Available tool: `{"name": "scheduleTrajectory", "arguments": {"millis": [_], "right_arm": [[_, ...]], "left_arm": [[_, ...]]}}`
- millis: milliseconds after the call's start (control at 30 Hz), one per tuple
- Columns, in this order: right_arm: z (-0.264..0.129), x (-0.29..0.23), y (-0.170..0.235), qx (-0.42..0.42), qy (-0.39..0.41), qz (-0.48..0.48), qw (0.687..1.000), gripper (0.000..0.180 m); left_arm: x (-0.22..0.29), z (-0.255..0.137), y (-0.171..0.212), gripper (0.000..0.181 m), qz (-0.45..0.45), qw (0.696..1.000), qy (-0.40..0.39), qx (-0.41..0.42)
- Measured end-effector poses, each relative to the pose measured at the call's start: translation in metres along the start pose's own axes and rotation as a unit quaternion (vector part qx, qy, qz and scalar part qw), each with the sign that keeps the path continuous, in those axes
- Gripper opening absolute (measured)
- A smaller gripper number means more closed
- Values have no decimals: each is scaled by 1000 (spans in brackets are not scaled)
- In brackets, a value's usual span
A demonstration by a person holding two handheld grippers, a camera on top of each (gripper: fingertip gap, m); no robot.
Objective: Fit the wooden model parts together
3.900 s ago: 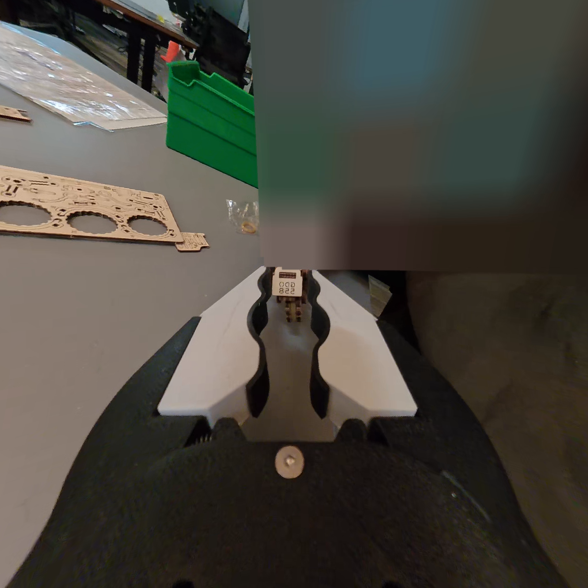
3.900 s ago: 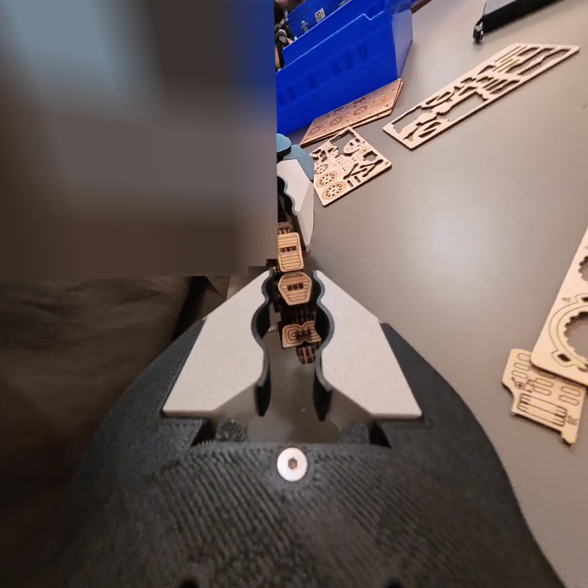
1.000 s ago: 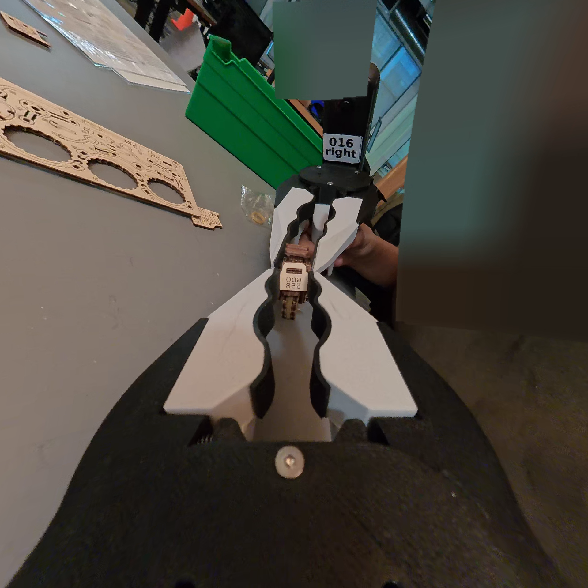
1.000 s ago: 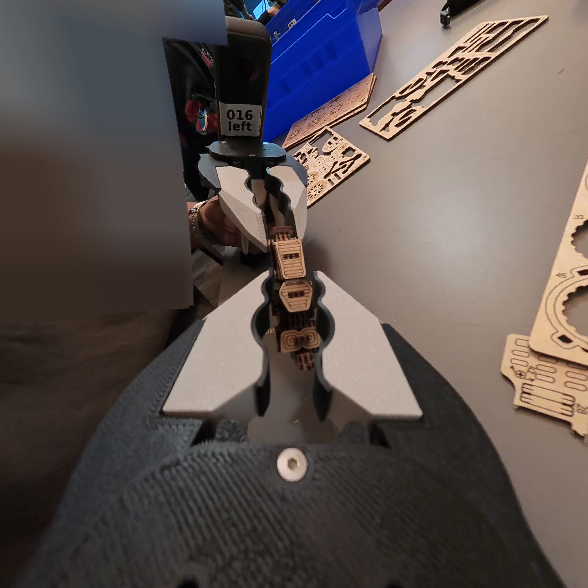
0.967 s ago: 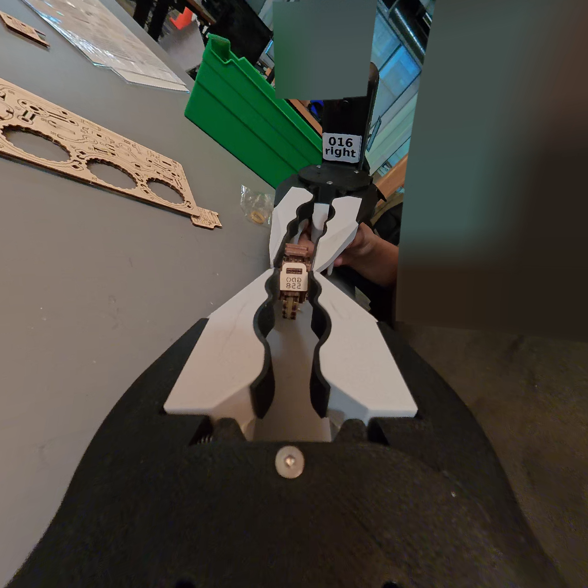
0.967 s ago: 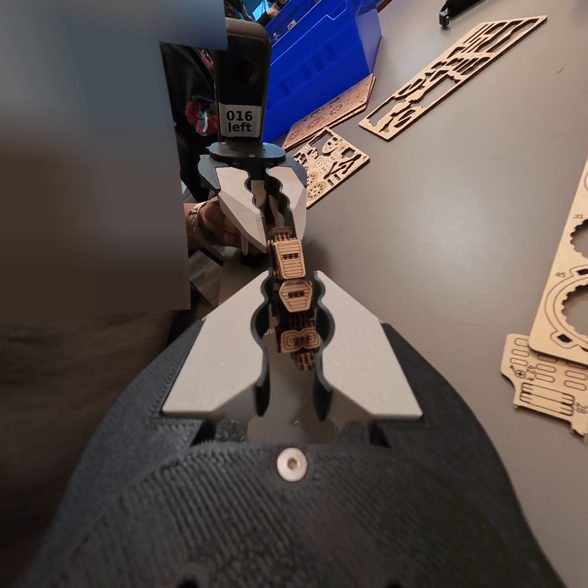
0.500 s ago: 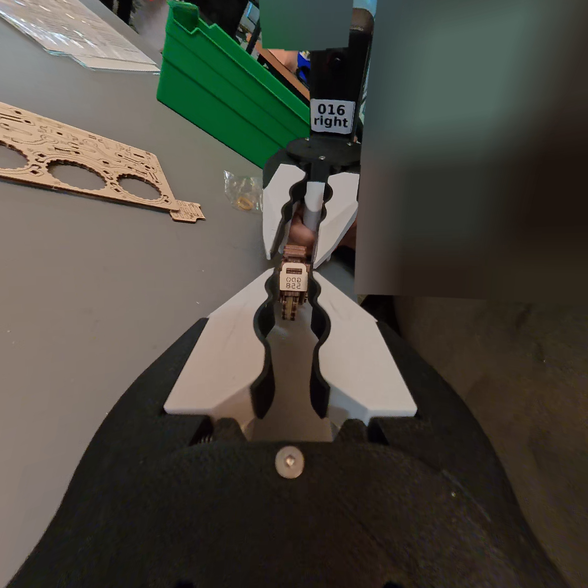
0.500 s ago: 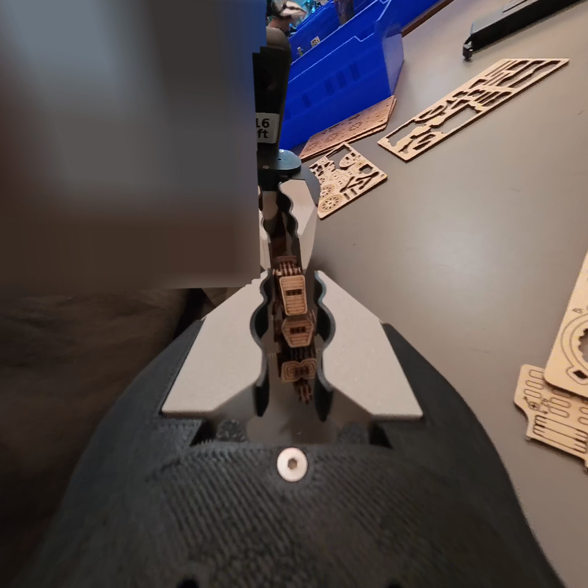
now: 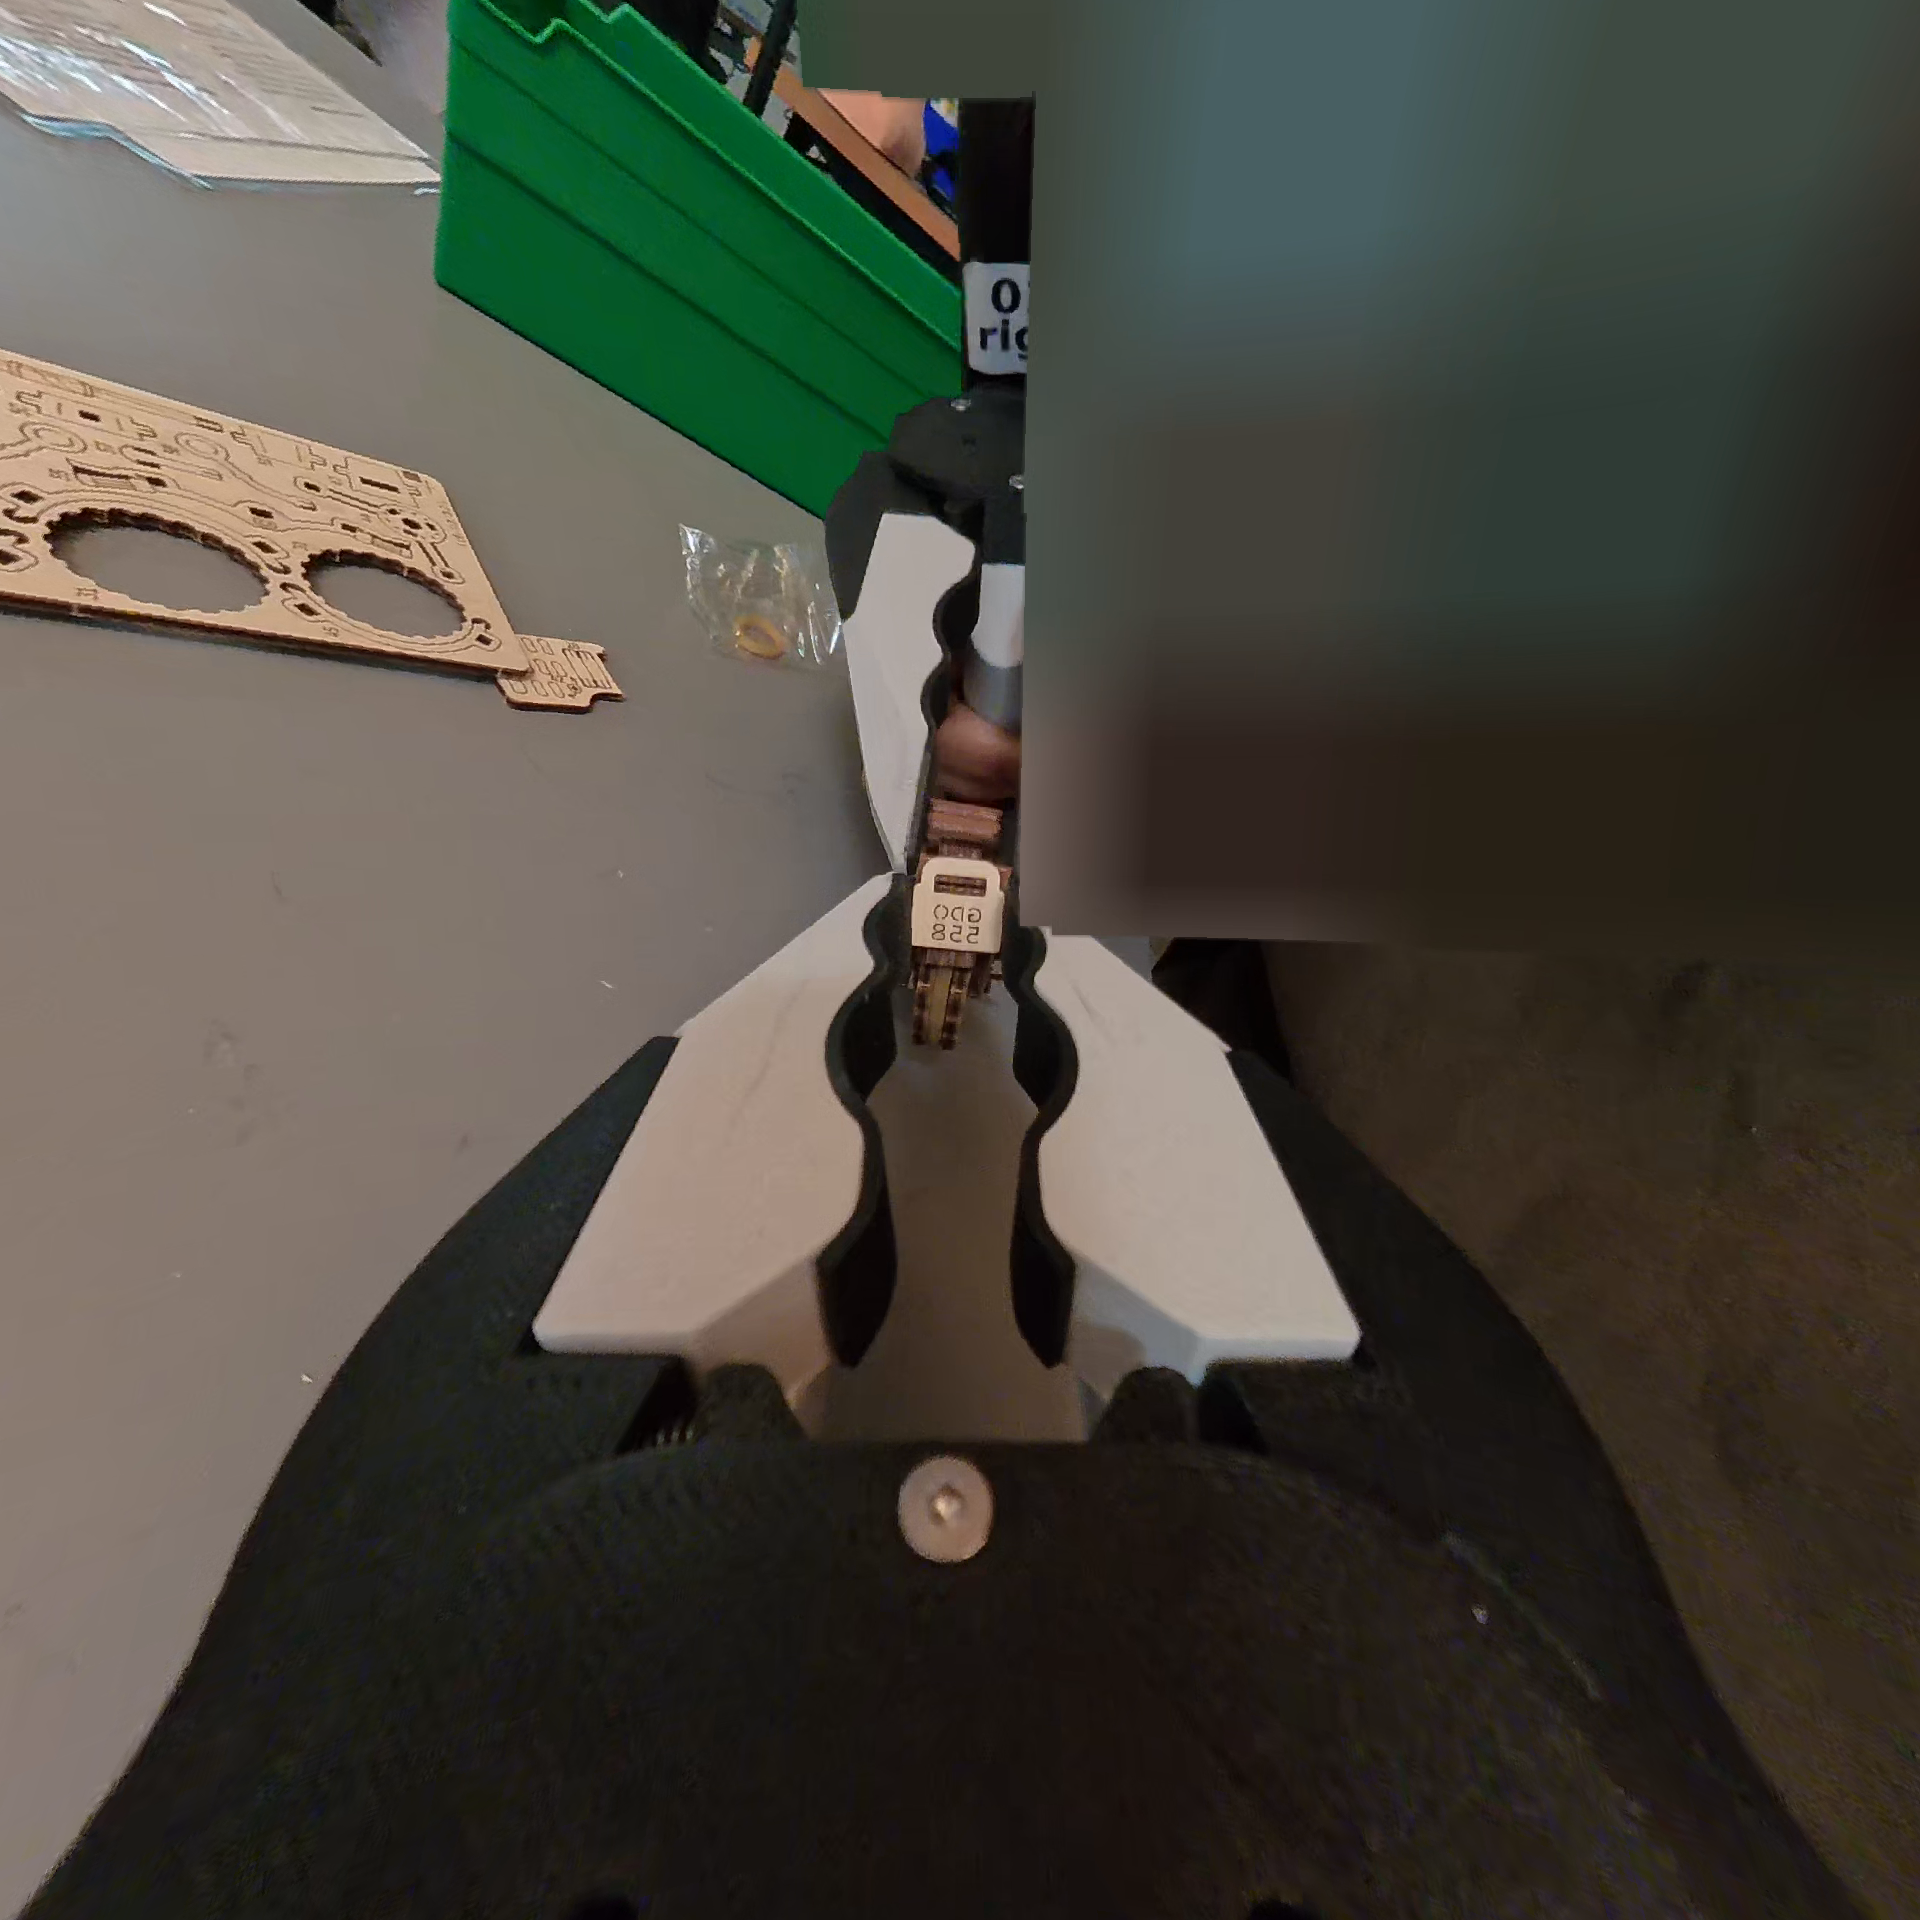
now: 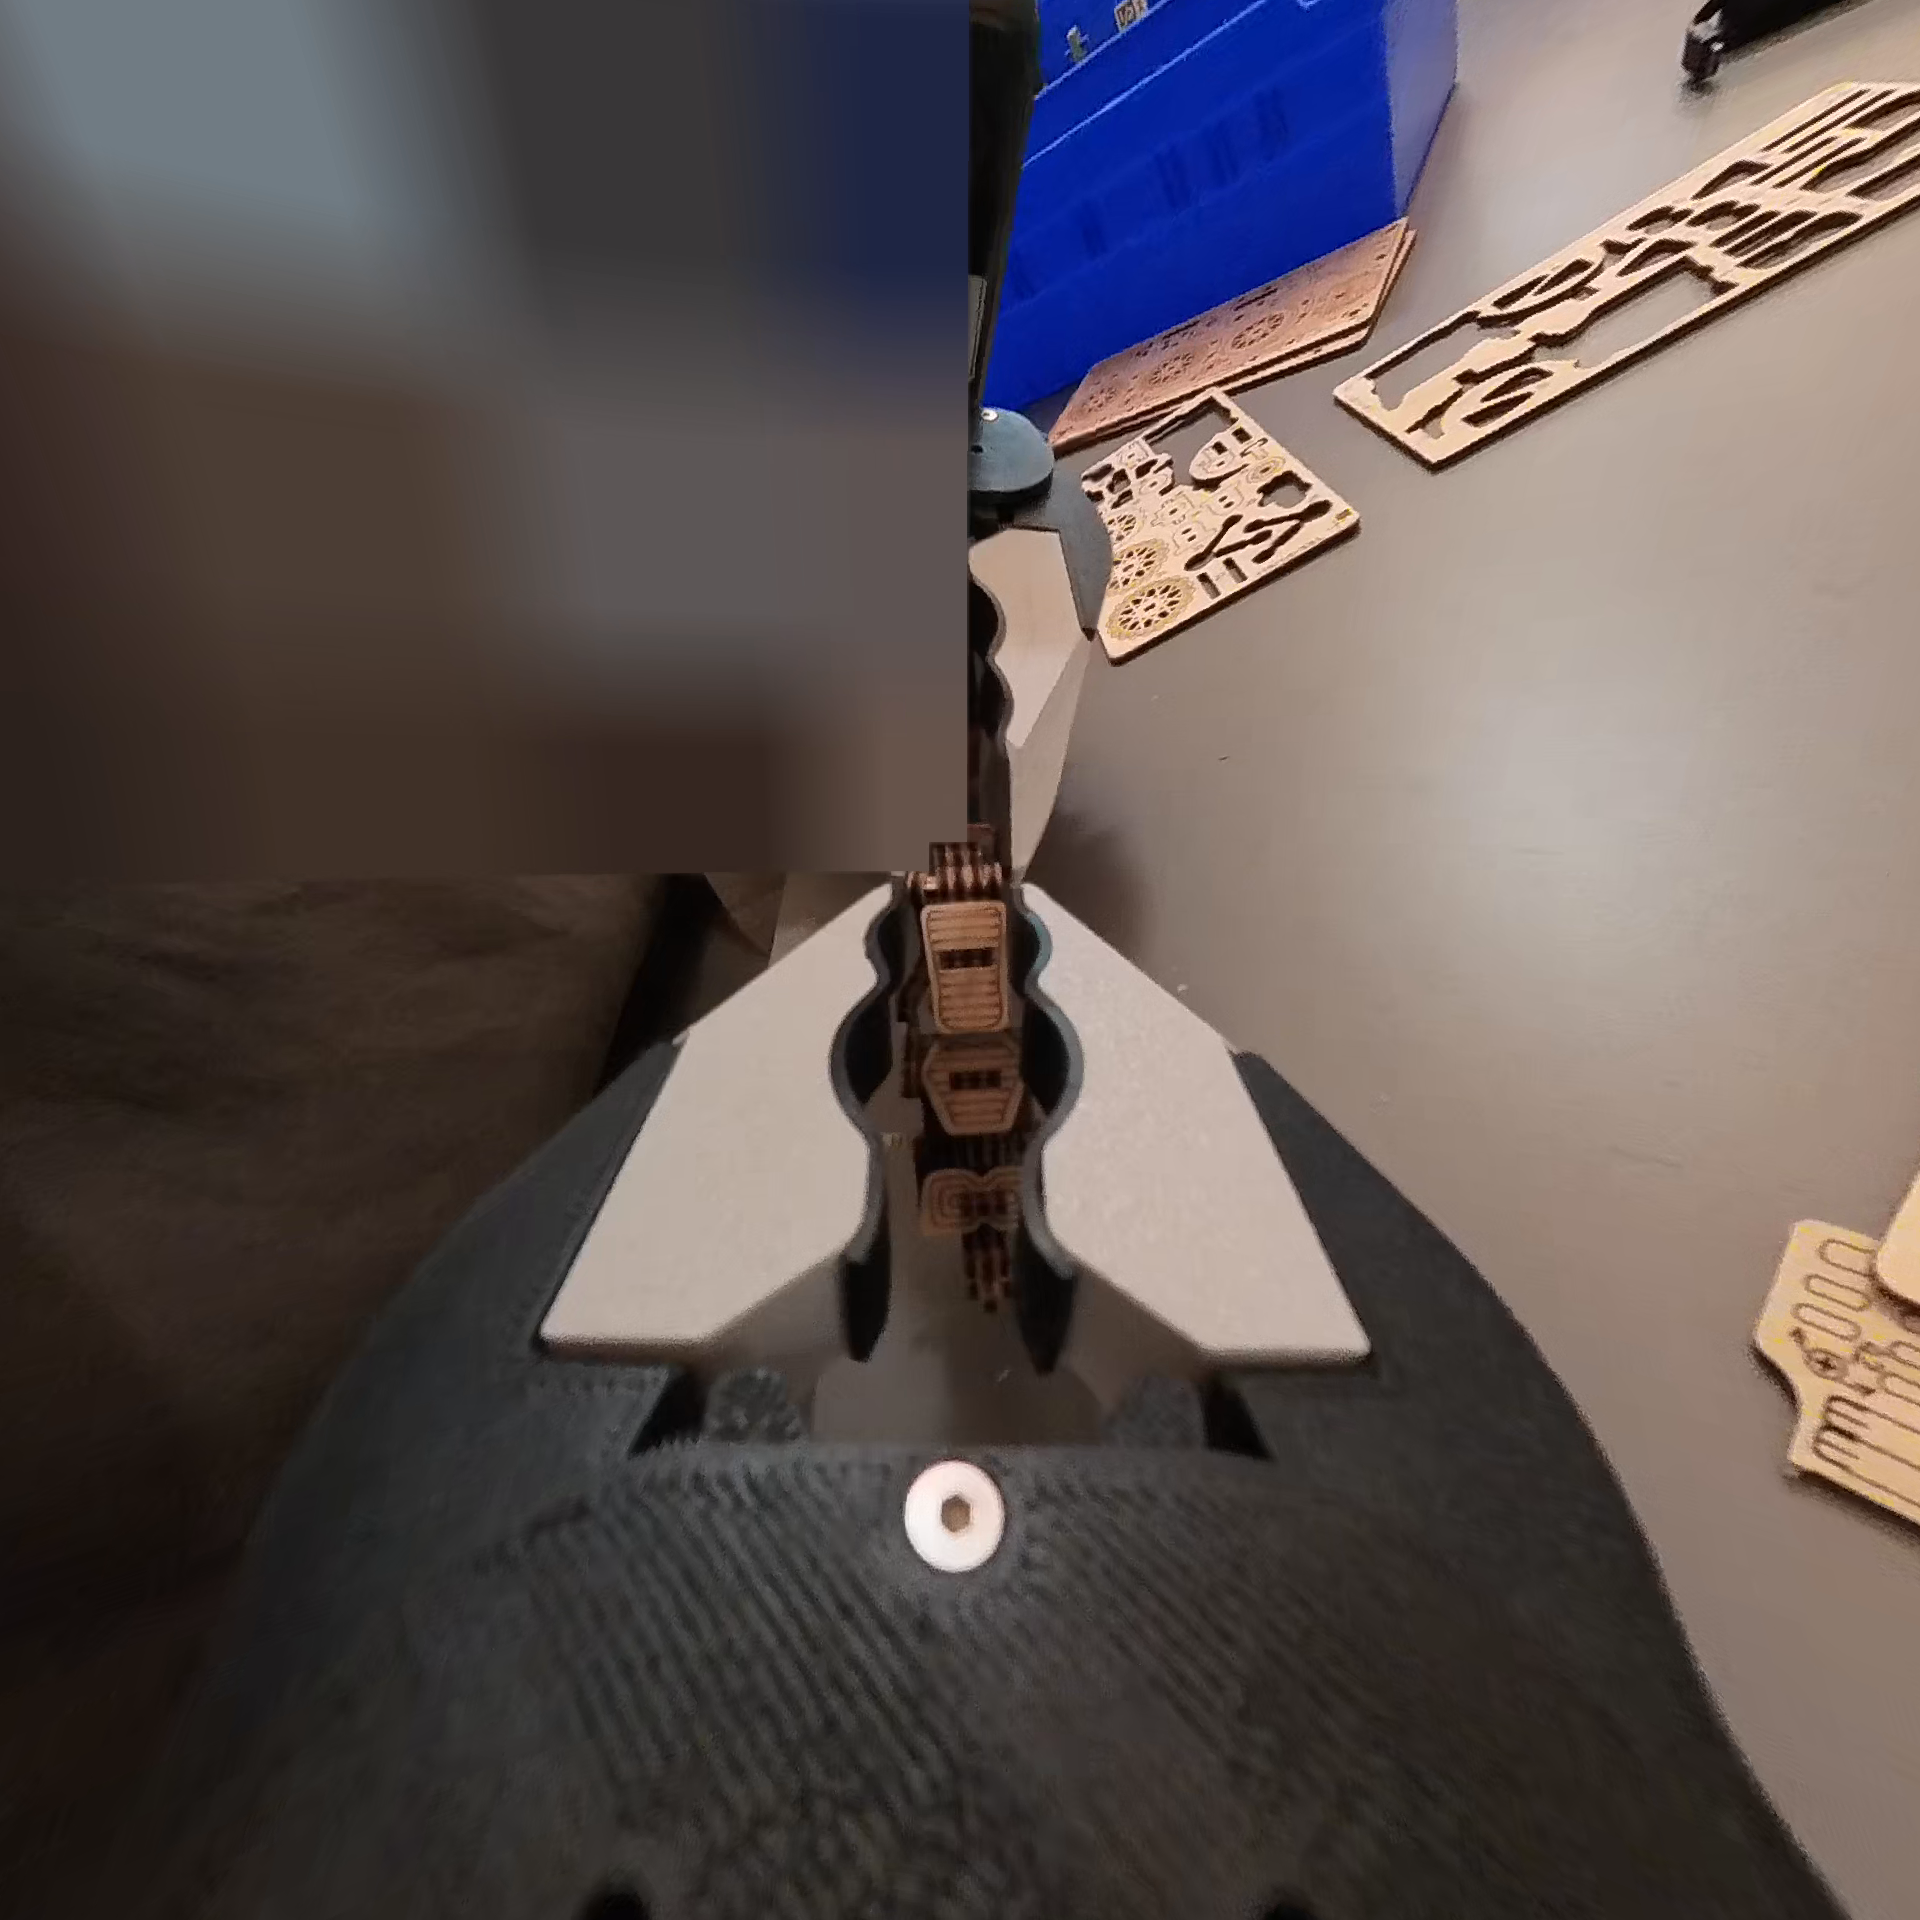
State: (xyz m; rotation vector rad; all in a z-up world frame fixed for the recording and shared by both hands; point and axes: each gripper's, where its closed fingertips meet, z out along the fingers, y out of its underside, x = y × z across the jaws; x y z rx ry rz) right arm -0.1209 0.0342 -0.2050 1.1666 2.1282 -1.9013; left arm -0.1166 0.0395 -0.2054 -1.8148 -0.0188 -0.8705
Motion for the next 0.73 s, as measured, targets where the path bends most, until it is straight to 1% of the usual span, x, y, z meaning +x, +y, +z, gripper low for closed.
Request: {"name": "scheduleTrajectory", "arguments": {"millis": [267, 733], "right_arm": [[0, -5, 10, -51, 16, -33, 998, 16], [1, -10, 16, -85, 35, -97, 991, 15]], "left_arm": [[5, 3, 8, 15, 26, 999, 0, -29], [11, 4, 15, 16, 50, 997, 7, -51]]}}
